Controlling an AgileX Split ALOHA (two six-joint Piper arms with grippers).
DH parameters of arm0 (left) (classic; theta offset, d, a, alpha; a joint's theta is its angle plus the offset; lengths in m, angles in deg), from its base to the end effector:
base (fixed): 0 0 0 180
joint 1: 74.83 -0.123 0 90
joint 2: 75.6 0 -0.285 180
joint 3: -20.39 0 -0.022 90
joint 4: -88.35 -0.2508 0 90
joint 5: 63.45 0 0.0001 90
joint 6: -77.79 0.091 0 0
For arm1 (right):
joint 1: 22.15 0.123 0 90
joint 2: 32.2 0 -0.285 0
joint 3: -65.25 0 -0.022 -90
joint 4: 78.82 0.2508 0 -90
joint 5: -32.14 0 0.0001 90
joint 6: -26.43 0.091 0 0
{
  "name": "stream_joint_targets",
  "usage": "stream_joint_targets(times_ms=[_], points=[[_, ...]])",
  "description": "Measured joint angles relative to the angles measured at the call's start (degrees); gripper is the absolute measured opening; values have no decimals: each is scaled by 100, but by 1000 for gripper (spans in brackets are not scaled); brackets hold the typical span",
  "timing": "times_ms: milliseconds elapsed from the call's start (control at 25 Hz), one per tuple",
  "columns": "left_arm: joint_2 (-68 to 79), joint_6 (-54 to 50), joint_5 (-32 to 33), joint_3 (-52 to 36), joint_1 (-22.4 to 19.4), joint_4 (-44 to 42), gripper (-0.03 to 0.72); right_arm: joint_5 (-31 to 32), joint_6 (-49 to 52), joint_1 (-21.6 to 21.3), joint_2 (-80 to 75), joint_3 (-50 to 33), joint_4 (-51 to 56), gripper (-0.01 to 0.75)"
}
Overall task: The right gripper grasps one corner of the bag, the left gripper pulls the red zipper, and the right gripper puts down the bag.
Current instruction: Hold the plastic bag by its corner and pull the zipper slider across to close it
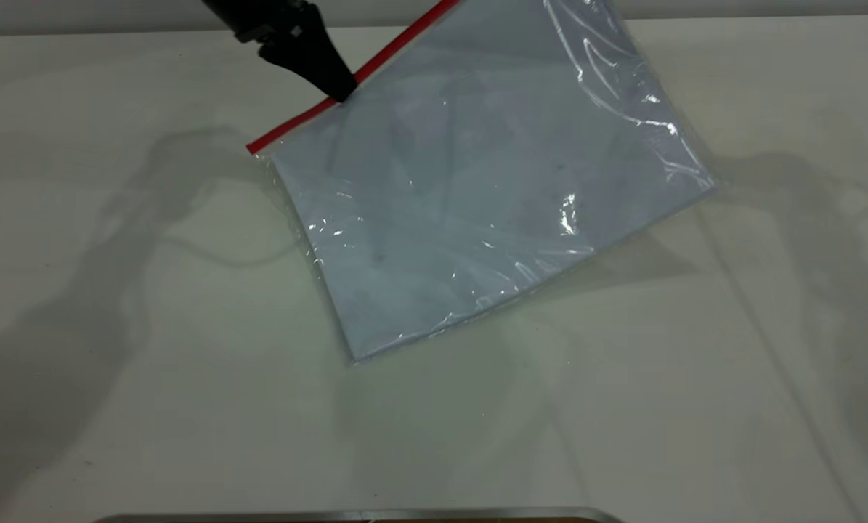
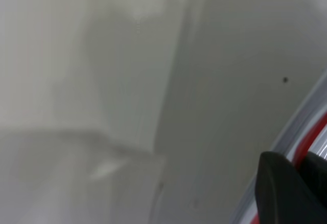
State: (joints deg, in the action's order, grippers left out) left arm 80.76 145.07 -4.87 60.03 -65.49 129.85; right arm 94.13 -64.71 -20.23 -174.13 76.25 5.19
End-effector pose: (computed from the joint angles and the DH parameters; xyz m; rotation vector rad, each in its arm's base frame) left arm 0.4960 -0.1338 0.0709 1.2526 2.3687 -0.7117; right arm 0.4521 0.0951 0.1168 -0.7208 2.0496 1.1820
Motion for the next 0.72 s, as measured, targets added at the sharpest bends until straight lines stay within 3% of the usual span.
stream_joint_targets(times_ms=[720], points=[[13, -571, 91, 0, -309, -802, 72, 31, -44, -153, 0, 0, 301, 34]])
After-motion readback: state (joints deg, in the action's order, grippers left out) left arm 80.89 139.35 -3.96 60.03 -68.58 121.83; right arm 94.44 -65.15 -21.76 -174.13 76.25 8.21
